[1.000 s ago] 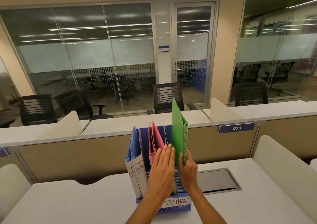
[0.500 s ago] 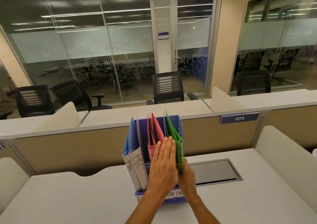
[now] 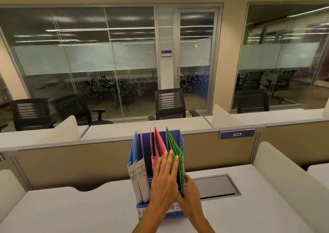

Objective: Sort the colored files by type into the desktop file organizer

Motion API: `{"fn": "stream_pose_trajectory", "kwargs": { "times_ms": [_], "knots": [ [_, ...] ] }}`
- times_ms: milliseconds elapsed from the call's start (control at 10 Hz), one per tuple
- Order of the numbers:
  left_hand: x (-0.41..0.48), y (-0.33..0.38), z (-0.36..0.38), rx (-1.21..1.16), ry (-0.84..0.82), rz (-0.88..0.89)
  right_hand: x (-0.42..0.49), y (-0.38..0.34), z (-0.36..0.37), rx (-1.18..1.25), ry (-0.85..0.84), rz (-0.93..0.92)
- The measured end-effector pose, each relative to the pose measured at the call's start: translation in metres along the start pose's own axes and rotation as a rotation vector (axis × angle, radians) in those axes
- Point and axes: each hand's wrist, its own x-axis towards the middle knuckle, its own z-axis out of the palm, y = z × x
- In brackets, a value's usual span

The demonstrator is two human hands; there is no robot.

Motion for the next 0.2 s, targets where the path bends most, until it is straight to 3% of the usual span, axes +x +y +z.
{"fn": "stream_pose_trajectory", "kwargs": {
  "times_ms": [200],
  "knots": [
    [-0.058,-0.006,-0.006,-0.032,0.04,0.006,-0.039,-0.014,-0.021,-0.243,0.015,-0.056]
  ]
}}
